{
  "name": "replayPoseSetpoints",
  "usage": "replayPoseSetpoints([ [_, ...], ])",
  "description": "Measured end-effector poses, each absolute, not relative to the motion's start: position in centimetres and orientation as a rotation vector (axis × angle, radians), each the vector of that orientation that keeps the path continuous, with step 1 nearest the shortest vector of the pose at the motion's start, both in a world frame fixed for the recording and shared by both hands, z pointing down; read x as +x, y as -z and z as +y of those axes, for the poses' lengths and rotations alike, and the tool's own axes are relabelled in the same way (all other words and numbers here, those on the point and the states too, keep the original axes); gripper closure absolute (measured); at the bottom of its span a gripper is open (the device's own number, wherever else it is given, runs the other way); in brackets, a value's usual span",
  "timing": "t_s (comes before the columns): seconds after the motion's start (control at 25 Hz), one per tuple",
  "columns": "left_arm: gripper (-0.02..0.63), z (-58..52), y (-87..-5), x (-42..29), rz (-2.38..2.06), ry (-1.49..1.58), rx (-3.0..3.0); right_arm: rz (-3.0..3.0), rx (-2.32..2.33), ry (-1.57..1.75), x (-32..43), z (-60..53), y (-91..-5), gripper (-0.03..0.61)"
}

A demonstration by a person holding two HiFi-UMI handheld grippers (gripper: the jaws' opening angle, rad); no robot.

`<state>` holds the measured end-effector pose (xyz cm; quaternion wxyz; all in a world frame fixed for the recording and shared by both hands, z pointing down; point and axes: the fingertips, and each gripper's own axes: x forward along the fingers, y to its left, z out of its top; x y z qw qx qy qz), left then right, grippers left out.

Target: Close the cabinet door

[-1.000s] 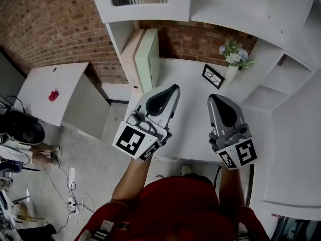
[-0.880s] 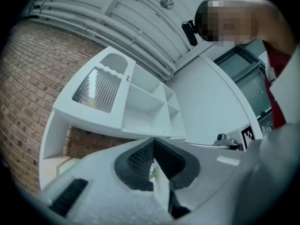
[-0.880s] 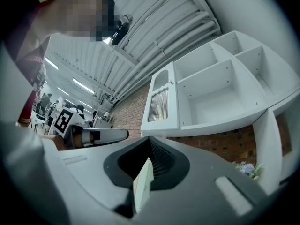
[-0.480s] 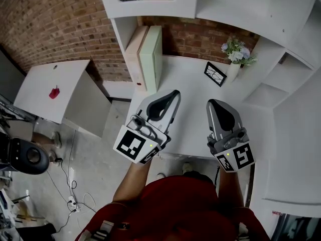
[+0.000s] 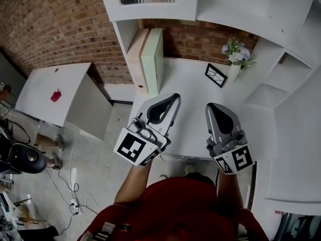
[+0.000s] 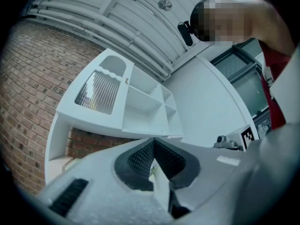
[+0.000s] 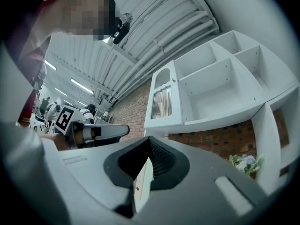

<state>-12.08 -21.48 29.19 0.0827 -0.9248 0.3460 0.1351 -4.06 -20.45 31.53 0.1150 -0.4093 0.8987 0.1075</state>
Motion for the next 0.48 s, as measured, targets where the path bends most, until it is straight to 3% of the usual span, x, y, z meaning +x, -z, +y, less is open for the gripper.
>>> replayPoseSetpoints([
  [0.48,0.611,-22.01,-28.87,-11.78,1.026,-0.420,-2.763,2.634,-1.200,-0.309,-3.75,-20.87,-31.32,0.566],
])
